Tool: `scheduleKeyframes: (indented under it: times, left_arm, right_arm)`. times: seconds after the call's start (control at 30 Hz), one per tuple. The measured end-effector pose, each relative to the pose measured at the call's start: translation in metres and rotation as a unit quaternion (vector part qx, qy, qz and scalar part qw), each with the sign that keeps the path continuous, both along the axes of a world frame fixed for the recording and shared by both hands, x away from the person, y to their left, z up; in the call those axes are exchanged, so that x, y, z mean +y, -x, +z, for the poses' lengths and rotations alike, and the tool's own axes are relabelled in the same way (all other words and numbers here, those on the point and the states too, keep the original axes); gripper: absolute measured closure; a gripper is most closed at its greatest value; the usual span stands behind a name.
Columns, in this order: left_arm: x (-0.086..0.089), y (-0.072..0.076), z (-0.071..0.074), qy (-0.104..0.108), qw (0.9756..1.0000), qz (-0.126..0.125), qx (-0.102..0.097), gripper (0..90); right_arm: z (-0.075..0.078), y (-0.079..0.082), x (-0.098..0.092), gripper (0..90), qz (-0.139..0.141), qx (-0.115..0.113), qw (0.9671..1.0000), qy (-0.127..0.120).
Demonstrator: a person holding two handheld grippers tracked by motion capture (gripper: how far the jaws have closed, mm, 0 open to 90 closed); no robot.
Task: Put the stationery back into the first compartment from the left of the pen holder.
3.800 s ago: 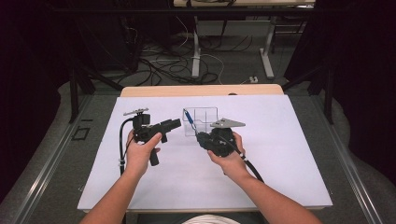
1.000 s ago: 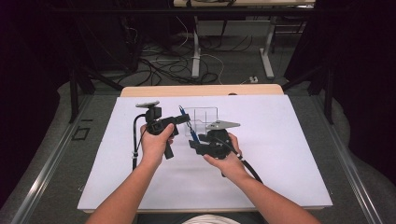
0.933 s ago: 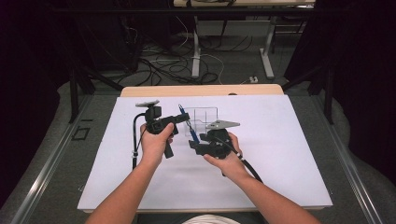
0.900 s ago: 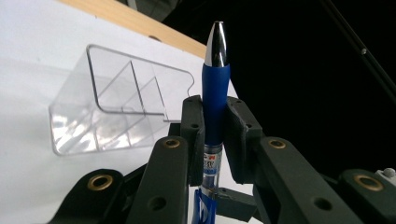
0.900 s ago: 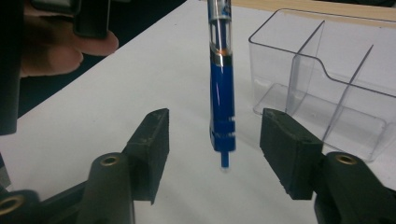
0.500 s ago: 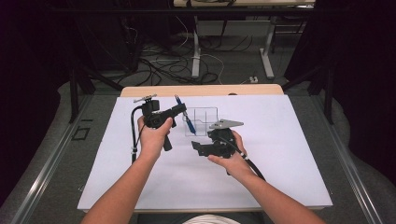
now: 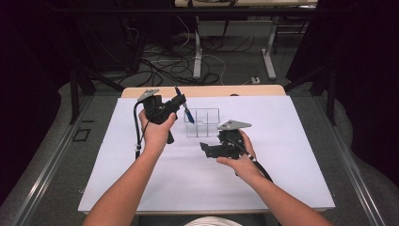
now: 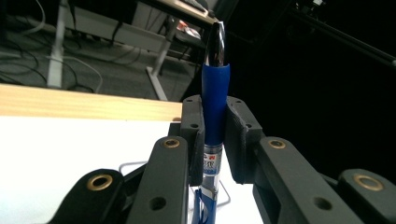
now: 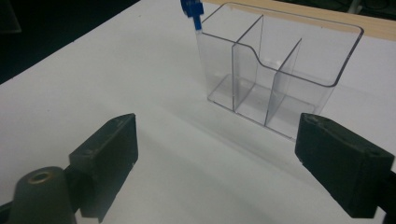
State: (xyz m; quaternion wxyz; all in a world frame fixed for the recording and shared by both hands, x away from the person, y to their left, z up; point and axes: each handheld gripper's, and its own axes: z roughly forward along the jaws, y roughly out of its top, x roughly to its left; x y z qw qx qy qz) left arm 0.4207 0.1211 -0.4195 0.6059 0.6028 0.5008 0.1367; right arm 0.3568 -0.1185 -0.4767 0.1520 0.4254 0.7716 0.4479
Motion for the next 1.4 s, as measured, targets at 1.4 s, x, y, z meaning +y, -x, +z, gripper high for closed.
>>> scheduleKeyframes:
  times: [1.4]
  left_arm:
    - [-0.027,-0.031,-0.034,-0.128,0.9901,0.048,-0.032,79.2]
  right_arm:
    - [-0.02,-0.011,-0.024,0.0,-0.022,0.02,0.9994,0.014]
